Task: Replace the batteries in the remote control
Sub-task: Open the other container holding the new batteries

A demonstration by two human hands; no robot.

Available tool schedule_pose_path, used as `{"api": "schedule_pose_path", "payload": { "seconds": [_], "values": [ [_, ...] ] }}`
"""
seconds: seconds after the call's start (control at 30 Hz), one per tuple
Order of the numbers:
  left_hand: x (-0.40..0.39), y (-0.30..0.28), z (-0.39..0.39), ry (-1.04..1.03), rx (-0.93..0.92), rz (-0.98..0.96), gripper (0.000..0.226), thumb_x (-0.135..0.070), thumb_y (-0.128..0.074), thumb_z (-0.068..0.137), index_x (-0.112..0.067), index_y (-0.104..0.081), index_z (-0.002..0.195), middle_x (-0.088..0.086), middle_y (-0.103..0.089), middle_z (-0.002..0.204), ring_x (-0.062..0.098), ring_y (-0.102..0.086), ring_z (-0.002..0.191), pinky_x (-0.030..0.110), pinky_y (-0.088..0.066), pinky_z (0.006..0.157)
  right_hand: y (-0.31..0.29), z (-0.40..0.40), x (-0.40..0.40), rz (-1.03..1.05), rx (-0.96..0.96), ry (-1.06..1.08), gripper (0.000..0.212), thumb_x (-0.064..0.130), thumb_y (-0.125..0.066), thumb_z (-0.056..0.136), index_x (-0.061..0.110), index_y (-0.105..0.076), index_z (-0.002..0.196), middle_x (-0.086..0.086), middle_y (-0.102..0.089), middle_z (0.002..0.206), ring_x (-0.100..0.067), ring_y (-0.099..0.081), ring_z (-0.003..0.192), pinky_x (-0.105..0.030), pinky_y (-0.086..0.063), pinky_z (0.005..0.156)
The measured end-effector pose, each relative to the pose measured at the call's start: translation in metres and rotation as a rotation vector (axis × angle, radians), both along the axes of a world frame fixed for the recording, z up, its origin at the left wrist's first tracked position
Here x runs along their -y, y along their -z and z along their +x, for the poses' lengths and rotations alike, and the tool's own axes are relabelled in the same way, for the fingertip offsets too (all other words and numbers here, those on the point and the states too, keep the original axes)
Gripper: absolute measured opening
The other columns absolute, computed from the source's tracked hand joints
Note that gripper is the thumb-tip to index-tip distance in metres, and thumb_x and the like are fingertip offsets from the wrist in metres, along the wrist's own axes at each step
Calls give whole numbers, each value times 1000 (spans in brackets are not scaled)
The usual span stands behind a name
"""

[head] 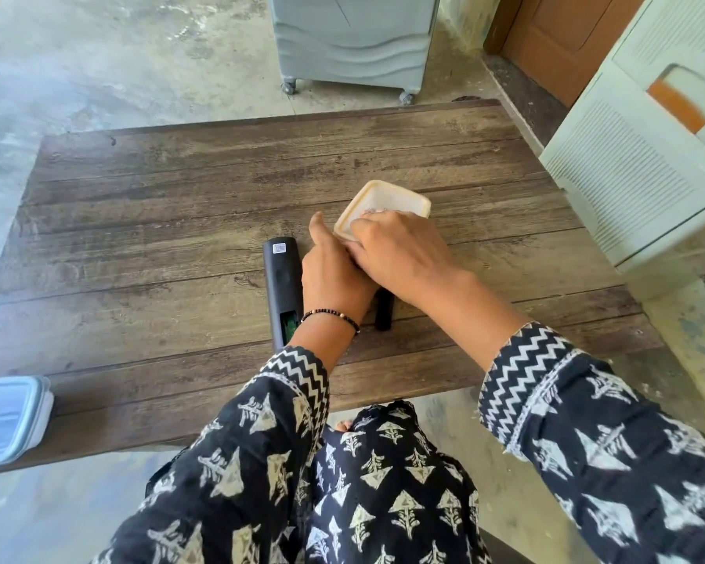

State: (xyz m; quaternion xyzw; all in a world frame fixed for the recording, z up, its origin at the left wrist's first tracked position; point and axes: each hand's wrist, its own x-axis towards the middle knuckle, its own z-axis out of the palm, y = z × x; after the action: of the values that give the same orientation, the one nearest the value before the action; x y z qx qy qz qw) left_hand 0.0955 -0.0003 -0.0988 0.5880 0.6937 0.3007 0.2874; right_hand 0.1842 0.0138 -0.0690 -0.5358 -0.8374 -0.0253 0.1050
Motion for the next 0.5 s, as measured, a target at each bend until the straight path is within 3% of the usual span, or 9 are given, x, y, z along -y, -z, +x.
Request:
{"api": "schedule_pose_path", "payload": {
  "seconds": [0.07,0.2,0.33,0.5],
  "values": [
    [-1,0,0,-2,-1,2,82,-25,-62,82,-2,-12,144,10,-68,100,17,-55,75,23,-35,60,-2,1,0,-21,-12,-10,33,28,-40,96,3,-62,95,-17,-66,100,-33,-61,92,-39,-46,68],
    [0,2,0,-24,7,2,80,-24,-60,83,-3,-13,144,11,-67,105,25,-62,95,16,-30,57,-2,2,3,-16,-82,0,33,25,-41,94,1,-63,96,-20,-66,99,-35,-61,92,-42,-47,70],
    [-1,2,1,-31,-7,8,79,-25,-60,84,-3,-14,144,12,-67,107,26,-62,98,15,-30,59,3,3,4,29,-93,-5,34,25,-41,94,-2,-63,98,-22,-66,102,-35,-61,97,-43,-49,70],
    [2,2,4,-47,-32,42,74,-27,-61,82,-4,-23,141,10,-69,101,25,-64,93,17,-33,58,7,6,3,192,-82,-8,21,18,-61,80,0,-61,68,-17,-65,60,-31,-63,52,-29,-42,39]
  ]
}}
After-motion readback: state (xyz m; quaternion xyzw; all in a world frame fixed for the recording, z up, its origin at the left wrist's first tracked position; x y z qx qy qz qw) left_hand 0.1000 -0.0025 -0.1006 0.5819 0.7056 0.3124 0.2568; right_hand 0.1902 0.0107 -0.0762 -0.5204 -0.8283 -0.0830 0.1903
